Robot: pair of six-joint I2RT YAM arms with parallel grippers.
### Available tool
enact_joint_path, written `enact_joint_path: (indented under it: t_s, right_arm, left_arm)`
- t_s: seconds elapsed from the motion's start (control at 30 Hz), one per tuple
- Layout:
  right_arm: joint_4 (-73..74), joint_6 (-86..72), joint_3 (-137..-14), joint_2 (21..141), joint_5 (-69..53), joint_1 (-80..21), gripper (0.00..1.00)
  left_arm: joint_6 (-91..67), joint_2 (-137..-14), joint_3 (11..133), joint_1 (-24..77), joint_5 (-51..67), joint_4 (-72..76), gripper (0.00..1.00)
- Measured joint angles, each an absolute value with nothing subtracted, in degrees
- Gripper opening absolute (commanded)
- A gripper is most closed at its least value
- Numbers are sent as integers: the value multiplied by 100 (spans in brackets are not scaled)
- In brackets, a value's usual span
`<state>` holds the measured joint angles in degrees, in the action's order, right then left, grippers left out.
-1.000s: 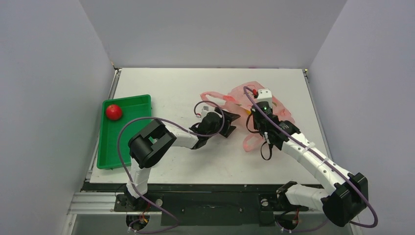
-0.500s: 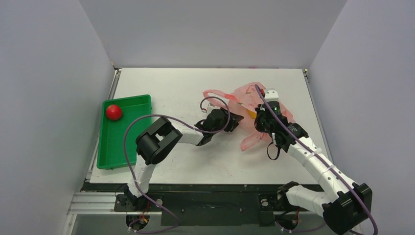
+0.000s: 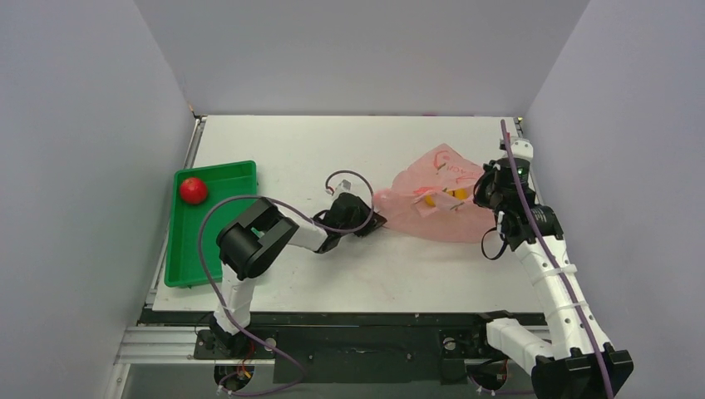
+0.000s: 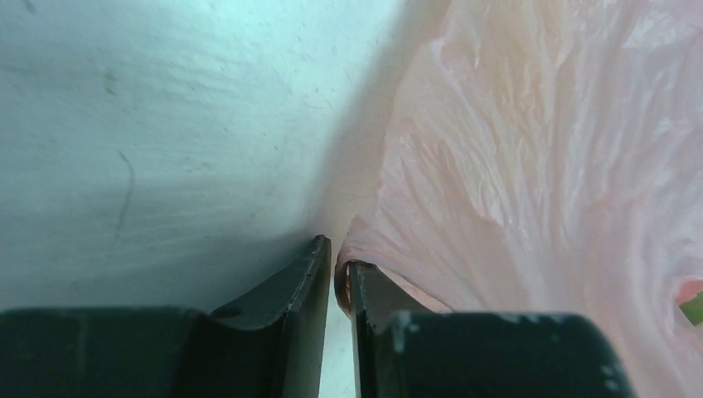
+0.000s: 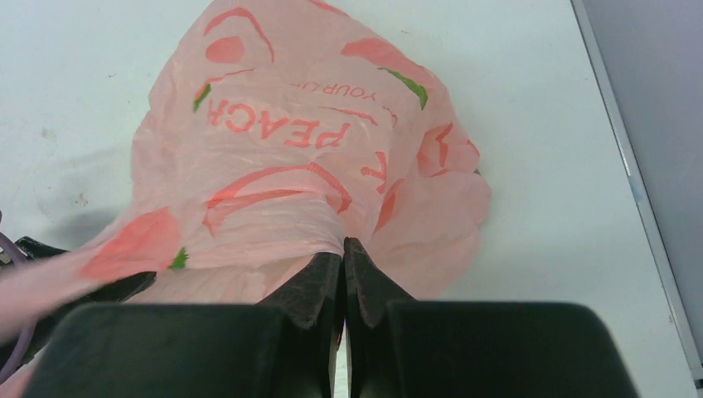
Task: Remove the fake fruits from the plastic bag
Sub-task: Adjust the plastic bag at the center of the board.
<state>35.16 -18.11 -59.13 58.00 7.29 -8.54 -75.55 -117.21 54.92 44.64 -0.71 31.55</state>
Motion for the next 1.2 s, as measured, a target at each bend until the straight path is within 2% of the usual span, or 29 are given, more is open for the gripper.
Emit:
enact_joint_path:
  t_s: [0.03,0.07,0.2,0.3,0.33,0.4,0.47,0.53,0.67,0.73,1.0,1.2]
  right_arm:
    - [3544,-1833,-5913,5754,690,-788,0]
    - [3566,-1852,-5913,5714,635,-746,0]
    - [3583,-1859,-5865,5642,329,-714,0]
    - [3588,-1850,-5749,5607,80,-733,0]
    - [3594,-1848,-5717,5607,27,-768,0]
    - [3629,-1844,-5704,5614,-45,-834,14]
    - [3647,-1852,-5701,5614,-51,-945,42]
    - [3712,-1907,-5701,5614,49,-1076,59]
    - [4062,-2355,-5697,5601,635,-1345,69]
    - [4230,-2735,-5621,5498,779,-1398,81]
    - [4493,-4191,-4923,4366,657,-1455,86]
    - [4309,-5026,-4648,4506,414,-1715,85]
  left_arm:
    - [-7452,-11695,5465,4412,-16,3157,19]
    - [-7358,-11675,5450,4366,56,3155,28]
    - [-6919,-11522,5422,4246,373,3151,50]
    - [-6523,-11179,5321,4217,558,3013,59]
    - [-6416,-11028,5273,4224,617,2971,60]
    - [-6246,-10707,5135,4239,694,2961,62]
    - [-6101,-10298,4947,4268,786,2969,63]
    - [-6012,-9929,4766,4287,869,2978,64]
    - [-5881,-9373,4429,4353,1087,2963,65]
    - [-5754,-9174,4375,4447,1133,2829,66]
    - [-4943,-8541,4626,5061,899,1796,67]
    - [-4335,-8527,5221,5041,545,1002,67]
